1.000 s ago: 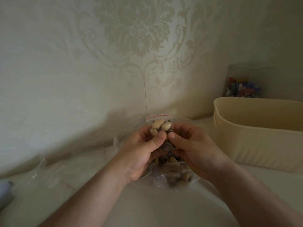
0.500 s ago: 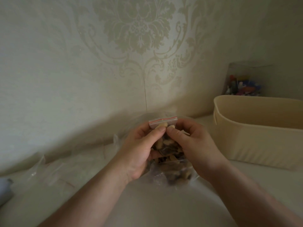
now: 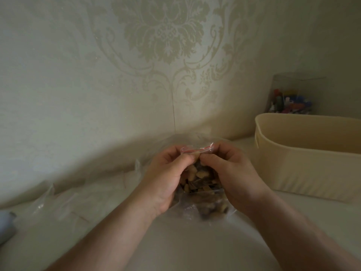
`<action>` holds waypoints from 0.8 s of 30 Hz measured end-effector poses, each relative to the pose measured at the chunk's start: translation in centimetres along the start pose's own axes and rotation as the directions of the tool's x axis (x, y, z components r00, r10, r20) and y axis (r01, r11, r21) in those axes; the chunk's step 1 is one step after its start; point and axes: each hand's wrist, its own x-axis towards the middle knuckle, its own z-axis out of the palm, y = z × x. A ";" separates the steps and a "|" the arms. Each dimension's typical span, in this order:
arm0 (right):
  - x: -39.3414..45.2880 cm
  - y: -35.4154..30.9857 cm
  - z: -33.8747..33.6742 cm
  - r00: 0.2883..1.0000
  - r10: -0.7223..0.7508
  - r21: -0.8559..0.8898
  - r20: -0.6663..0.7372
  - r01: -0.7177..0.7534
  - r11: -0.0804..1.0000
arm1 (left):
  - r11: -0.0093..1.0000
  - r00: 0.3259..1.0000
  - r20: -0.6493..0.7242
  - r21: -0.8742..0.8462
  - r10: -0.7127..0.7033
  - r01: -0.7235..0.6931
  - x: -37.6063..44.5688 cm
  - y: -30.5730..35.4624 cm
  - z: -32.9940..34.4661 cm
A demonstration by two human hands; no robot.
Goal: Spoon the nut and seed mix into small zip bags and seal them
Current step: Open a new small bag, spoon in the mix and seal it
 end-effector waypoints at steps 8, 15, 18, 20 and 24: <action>0.3 -0.1 0.0 0.995 -0.014 0.029 -0.103 0.017 0.999 | 0.995 0.999 0.002 -0.086 -0.046 0.046 0.1 0.2 -0.1; 0.6 0.3 -0.6 0.991 -0.031 0.009 -0.132 0.033 0.999 | 0.996 0.995 -0.083 -0.070 0.054 -0.060 0.5 -0.3 -0.3; 0.7 0.3 -0.8 0.989 -0.028 0.016 -0.148 0.031 0.999 | 0.994 0.990 -0.088 -0.003 0.110 -0.110 0.6 -0.5 -0.4; 0.8 0.3 -1.0 0.990 -0.030 0.009 -0.140 0.032 0.999 | 0.989 0.986 -0.086 0.051 0.145 -0.141 0.7 -0.6 -0.5; 0.9 0.3 -1.2 0.995 -0.030 0.002 -0.096 0.030 1.000 | 0.983 0.981 -0.106 0.100 0.165 -0.154 0.8 -0.7 -0.7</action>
